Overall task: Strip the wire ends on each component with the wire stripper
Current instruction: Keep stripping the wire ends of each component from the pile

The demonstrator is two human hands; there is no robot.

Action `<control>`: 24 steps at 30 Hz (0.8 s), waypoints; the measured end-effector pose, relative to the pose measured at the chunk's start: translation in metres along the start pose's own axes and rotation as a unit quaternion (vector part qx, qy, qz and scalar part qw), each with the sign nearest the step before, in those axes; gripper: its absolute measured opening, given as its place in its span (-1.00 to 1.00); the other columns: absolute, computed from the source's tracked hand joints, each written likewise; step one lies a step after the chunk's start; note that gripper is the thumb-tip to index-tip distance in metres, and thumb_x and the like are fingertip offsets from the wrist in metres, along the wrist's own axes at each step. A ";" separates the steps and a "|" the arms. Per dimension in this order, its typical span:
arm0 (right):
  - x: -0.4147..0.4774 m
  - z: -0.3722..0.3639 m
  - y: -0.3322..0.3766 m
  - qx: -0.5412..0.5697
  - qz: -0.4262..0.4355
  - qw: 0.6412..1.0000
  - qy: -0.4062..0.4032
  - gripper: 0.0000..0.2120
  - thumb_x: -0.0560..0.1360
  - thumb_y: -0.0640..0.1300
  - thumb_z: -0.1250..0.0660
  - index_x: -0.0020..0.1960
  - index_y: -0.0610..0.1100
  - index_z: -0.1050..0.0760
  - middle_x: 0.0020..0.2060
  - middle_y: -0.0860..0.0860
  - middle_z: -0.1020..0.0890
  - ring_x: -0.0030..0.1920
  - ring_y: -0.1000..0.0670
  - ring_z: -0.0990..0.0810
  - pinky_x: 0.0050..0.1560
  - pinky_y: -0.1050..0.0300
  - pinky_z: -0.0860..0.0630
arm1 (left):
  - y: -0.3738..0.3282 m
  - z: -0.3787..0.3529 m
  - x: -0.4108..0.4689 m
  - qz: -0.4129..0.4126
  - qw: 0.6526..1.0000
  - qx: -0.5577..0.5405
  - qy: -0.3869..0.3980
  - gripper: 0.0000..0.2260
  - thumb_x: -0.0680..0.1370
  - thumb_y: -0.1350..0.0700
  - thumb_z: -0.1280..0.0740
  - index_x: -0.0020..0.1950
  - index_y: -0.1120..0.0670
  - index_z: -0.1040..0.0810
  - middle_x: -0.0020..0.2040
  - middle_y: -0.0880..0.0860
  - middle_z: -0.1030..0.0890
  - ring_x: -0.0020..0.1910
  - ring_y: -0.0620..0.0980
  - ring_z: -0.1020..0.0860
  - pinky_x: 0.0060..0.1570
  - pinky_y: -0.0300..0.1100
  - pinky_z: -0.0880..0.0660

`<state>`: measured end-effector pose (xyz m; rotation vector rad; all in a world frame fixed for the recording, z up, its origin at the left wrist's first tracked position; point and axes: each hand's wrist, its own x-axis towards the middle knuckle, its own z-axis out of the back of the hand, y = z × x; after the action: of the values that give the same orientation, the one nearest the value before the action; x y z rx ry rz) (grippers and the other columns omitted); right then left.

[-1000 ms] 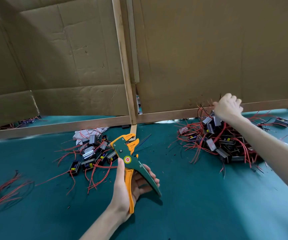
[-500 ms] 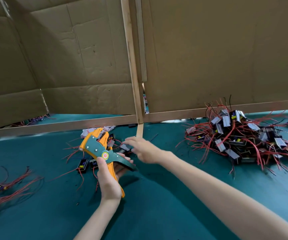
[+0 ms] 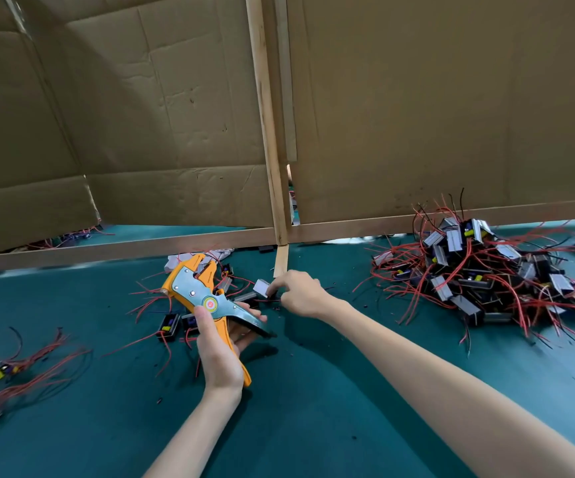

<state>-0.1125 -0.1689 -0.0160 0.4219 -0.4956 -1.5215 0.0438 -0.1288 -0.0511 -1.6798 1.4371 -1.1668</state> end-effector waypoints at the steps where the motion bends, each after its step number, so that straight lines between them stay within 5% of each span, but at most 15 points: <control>1: -0.001 -0.001 0.001 -0.011 0.003 1.000 0.017 -0.49 0.44 -0.34 -0.14 0.29 -0.01 -0.54 0.34 -0.09 -0.49 0.36 -0.19 -0.34 0.30 -0.17 -0.21 | 0.000 0.000 0.000 -0.001 1.000 0.001 -0.002 -0.38 0.52 -0.34 0.00 -0.12 0.16 -0.57 -0.27 0.11 -0.66 -0.23 0.12 -0.66 -0.24 -0.08 -0.62; 6: 0.002 -0.013 0.014 0.016 -0.033 0.999 0.037 -0.46 0.45 -0.33 -0.10 0.31 0.05 -0.53 0.38 -0.12 -0.45 0.39 -0.21 -0.29 0.39 -0.25 -0.07 | -0.002 -0.001 -0.002 -0.001 1.000 0.007 -0.001 -0.37 0.48 -0.37 -0.01 -0.12 0.15 -0.57 -0.26 0.12 -0.67 -0.22 0.11 -0.66 -0.25 -0.09 -0.62; 9: 0.000 -0.009 0.014 0.125 -0.041 0.990 -0.045 -0.67 0.48 -0.34 -0.19 0.07 -0.17 -0.68 0.23 -0.16 -0.56 0.27 -0.19 -0.45 0.32 0.03 -0.32 | -0.003 -0.001 -0.002 0.002 1.000 0.004 0.001 -0.36 0.45 -0.36 -0.02 -0.10 0.17 -0.57 -0.26 0.14 -0.67 -0.23 0.10 -0.65 -0.25 -0.09 -0.62; 13: -0.019 0.008 -0.002 0.122 0.020 0.977 -0.173 -0.79 0.53 -0.35 -0.28 -0.04 -0.20 -0.69 0.15 -0.09 -0.56 0.16 -0.07 -0.50 0.07 0.32 -0.28 | 0.000 0.000 -0.002 0.004 1.000 0.009 0.000 -0.35 0.54 -0.35 0.01 -0.05 0.19 -0.57 -0.24 0.15 -0.67 -0.23 0.10 -0.66 -0.26 -0.12 -0.61; 18: -0.056 0.039 -0.047 0.052 0.108 0.976 -0.183 -0.69 0.44 -0.48 -0.30 0.03 -0.15 -0.61 0.00 -0.06 -0.58 0.06 -0.08 -0.53 0.12 0.06 -0.40 | 0.003 0.000 -0.001 0.006 1.000 0.014 0.011 -0.36 0.49 -0.33 0.00 -0.05 0.21 -0.56 -0.23 0.18 -0.67 -0.21 0.15 -0.66 -0.23 -0.07 -0.61; 22: -0.084 0.046 -0.074 -0.029 0.092 0.989 -0.112 -0.55 0.32 -0.53 -0.15 0.13 -0.18 -0.41 -0.06 -0.05 -0.55 0.03 -0.07 -0.43 -0.03 0.10 -0.31 | 0.003 -0.001 -0.002 0.006 1.000 0.019 0.022 -0.36 0.52 -0.35 -0.01 -0.06 0.20 -0.55 -0.23 0.18 -0.65 -0.20 0.18 -0.65 -0.20 -0.04 -0.61; 24: -0.089 0.044 -0.079 -0.050 0.050 0.994 -0.086 -0.59 0.31 -0.48 -0.16 0.09 -0.18 -0.44 -0.01 -0.07 -0.55 0.13 -0.09 -0.41 0.08 0.04 -0.33 | 0.003 -0.001 -0.002 0.005 0.999 0.024 0.028 -0.33 0.52 -0.39 -0.02 -0.06 0.21 -0.54 -0.23 0.19 -0.65 -0.18 0.20 -0.64 -0.20 -0.04 -0.60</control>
<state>-0.2014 -0.0795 -0.0268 0.1848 -0.5641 -1.4848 0.0419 -0.1275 -0.0535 -1.6173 1.4386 -1.2430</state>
